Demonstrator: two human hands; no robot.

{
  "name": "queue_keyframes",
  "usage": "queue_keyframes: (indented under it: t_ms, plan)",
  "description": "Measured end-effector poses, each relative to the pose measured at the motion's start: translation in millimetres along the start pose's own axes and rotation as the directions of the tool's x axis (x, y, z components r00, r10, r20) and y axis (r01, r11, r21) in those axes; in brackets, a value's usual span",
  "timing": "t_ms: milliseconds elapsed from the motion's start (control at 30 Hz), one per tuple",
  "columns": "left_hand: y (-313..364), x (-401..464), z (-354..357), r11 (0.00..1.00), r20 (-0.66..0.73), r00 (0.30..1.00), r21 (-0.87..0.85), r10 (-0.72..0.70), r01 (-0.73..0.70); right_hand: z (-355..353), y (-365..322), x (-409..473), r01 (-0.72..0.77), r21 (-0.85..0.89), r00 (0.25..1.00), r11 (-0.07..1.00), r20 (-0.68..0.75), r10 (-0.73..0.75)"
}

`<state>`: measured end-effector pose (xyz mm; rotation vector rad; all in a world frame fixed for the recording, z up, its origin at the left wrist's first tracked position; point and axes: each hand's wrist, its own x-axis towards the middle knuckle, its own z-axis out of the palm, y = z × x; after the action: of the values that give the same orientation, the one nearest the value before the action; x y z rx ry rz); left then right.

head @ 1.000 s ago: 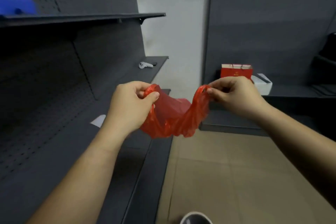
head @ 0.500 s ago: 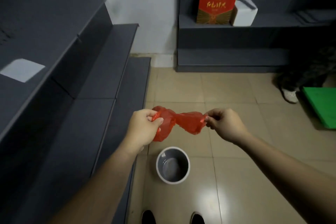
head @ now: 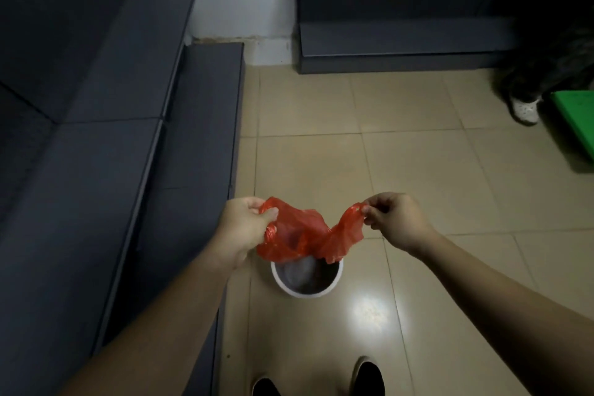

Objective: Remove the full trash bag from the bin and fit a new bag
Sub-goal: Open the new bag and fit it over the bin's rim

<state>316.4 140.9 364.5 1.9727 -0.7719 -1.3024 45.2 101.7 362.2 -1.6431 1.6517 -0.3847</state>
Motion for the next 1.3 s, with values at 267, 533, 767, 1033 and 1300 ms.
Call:
queue_keyframes:
  t_ms: [267,533,767,1033,1300]
  plan:
    - [-121,83,35,0.997,0.007,0.999,-0.062,-0.041,0.041,99,103,47,-0.002,0.016,1.000,1.000,-0.008,0.002]
    - [-178,145,67,0.995,0.044,0.994,-0.020,0.102,-0.101,159,162,88,0.114,-0.034,0.993,0.993,-0.026,-0.114]
    - [-229,199,96,0.972,0.041,0.971,0.025,0.234,-0.235,206,207,118,0.215,0.034,0.972,0.976,-0.106,-0.211]
    - [-284,220,110,0.952,0.040,0.972,0.197,0.233,-0.236,249,242,117,0.199,-0.008,0.978,0.980,-0.069,-0.199]
    - [-290,202,88,0.863,-0.087,0.905,0.348,0.417,-0.365,233,241,104,0.143,0.090,0.984,0.986,-0.121,-0.131]
